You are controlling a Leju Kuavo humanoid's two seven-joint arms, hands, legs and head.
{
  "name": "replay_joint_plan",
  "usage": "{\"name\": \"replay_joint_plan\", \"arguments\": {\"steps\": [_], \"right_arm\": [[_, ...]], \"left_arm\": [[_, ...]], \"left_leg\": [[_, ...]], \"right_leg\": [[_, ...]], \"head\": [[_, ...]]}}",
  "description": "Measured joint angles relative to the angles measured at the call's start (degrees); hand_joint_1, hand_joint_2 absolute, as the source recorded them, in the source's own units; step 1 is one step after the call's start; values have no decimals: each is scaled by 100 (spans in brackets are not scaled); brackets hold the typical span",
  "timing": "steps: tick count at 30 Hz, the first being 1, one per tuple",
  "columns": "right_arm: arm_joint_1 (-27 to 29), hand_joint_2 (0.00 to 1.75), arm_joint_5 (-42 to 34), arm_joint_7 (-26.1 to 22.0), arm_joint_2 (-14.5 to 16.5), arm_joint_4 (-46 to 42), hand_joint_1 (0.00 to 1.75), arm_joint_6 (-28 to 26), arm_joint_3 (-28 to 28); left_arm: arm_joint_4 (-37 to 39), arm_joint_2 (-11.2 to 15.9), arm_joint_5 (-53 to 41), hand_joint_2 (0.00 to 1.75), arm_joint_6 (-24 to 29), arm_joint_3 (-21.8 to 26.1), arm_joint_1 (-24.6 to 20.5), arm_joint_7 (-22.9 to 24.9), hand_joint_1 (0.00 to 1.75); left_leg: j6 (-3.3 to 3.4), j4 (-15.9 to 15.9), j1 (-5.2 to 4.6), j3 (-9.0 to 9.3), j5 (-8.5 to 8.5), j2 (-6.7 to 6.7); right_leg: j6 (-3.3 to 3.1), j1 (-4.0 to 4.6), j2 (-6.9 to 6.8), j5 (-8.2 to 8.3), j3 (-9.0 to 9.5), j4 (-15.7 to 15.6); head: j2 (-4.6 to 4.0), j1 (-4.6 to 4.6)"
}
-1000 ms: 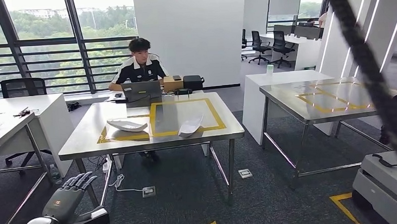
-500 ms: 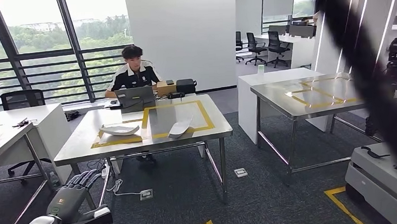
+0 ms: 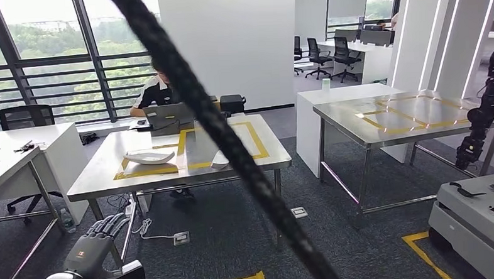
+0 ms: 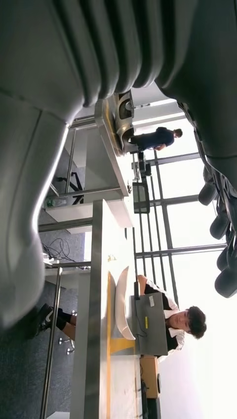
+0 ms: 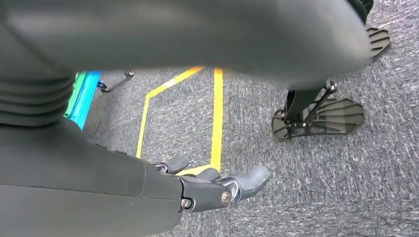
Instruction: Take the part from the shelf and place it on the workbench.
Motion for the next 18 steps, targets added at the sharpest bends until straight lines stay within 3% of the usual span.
{"name": "replay_joint_plan", "arguments": {"steps": [4,8,18], "right_arm": [[0,0,35,-2,0,0,0,0,3],[0,175,54,-11,0,0,0,0,7],[1,175,69,-26,0,0,0,0,7]], "left_arm": [[0,0,6,175,3,0,24,3,0],[2,0,10,175,-8,0,32,126,0],[5,0,-5,175,-27,0,31,286,0]], "left_leg": [[2,15,-2,-12,-4,-5],[4,25,-2,-17,-4,-6],[8,29,-2,-21,0,-6]], "right_leg": [[22,-4,-4,8,-1,-1],[32,-5,-5,14,-6,-2],[41,-8,-4,21,-9,-2]], "head": [[0,-1],[1,-2],[0,-2]]}}
